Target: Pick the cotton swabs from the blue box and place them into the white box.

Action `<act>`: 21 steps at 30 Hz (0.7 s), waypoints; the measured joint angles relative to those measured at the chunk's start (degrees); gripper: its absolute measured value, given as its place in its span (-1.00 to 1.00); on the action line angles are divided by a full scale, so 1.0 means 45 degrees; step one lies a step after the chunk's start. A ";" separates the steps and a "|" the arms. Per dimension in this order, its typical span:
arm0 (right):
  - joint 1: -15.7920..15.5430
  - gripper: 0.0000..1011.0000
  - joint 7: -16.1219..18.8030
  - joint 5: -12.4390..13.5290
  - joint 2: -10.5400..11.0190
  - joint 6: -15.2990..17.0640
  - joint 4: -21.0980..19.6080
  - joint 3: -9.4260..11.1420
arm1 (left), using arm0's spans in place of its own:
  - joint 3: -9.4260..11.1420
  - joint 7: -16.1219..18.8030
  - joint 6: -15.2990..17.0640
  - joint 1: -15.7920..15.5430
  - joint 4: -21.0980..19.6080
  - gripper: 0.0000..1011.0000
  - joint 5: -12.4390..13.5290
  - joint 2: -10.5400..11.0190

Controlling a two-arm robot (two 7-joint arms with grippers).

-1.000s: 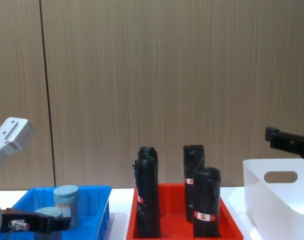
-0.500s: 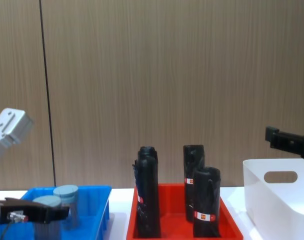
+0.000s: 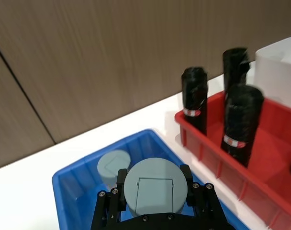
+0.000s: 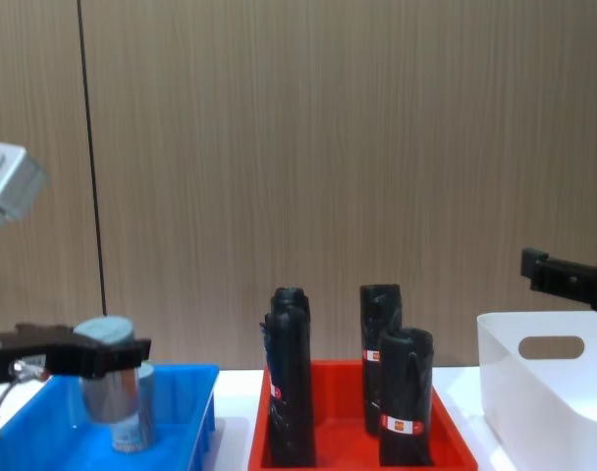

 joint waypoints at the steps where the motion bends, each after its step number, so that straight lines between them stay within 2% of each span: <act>1: 0.0000 0.98 0.0000 -0.0001 0.0001 0.0000 0.0000 0.0000 | -0.0021 -0.0103 -0.0045 0.0024 -0.0083 0.31 -0.0022 0.0036; 8: 0.0000 0.98 0.0000 0.0000 0.0001 0.0000 0.0000 0.0000 | -0.0199 -0.1096 -0.0299 0.0200 -0.0795 0.31 -0.0220 0.0359; 10: 0.0000 0.98 0.0000 0.0000 0.0000 0.0000 0.0000 0.0000 | -0.0259 -0.1624 -0.0377 0.0246 -0.1033 0.31 -0.0308 0.0477; 14: 0.0000 0.98 0.0000 0.0000 0.0001 0.0000 0.0000 0.0000 | -0.0300 -0.2135 -0.0447 0.0269 -0.1201 0.31 -0.0396 0.0569; 21: 0.0000 0.98 -0.0001 0.0000 0.0001 0.0000 0.0000 0.0000 | -0.0340 -0.3563 -0.0615 0.0266 -0.1474 0.31 -0.0657 0.0725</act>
